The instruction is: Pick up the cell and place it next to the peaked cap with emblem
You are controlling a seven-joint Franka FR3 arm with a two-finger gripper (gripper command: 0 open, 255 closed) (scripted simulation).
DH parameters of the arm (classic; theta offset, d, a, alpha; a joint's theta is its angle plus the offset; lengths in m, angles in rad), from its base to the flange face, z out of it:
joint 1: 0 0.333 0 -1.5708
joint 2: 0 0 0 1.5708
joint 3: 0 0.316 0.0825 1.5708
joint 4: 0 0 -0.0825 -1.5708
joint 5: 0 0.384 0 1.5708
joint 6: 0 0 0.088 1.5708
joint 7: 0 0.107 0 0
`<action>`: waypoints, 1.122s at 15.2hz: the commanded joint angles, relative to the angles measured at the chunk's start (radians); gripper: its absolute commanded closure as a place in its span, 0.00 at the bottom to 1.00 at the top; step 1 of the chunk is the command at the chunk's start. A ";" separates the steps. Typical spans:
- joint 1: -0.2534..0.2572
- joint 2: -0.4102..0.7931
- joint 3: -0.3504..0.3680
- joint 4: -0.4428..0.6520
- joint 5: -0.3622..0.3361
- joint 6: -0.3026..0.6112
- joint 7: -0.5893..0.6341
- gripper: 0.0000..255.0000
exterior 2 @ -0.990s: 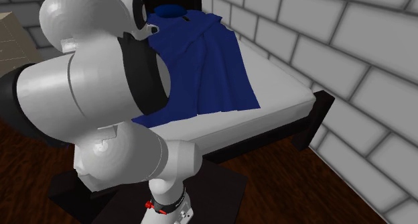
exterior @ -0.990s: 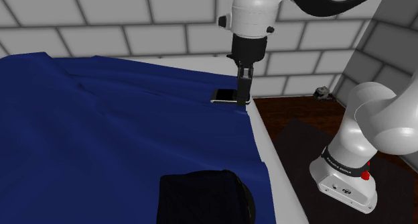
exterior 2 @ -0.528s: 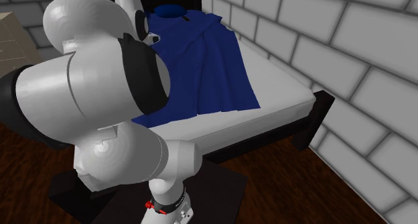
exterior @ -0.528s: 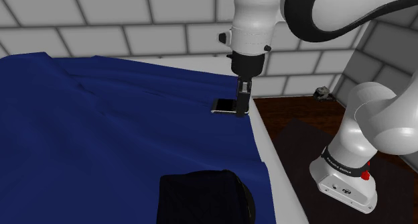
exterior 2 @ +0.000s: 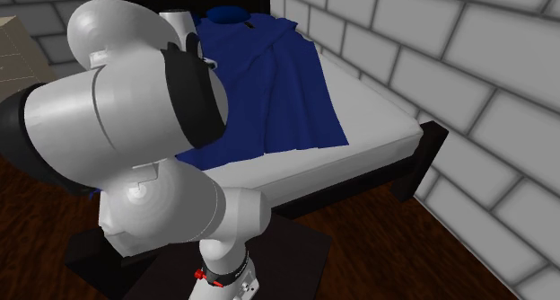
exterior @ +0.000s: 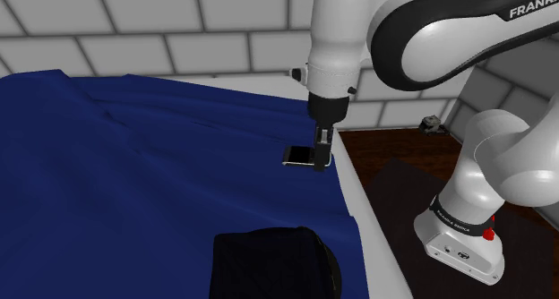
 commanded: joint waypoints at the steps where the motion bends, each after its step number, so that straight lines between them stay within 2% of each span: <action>1: 0.001 0.005 0.004 -0.023 0.003 0.029 0.000 1.00; 17: 0.002 0.107 0.035 -0.168 0.012 0.275 0.003 1.00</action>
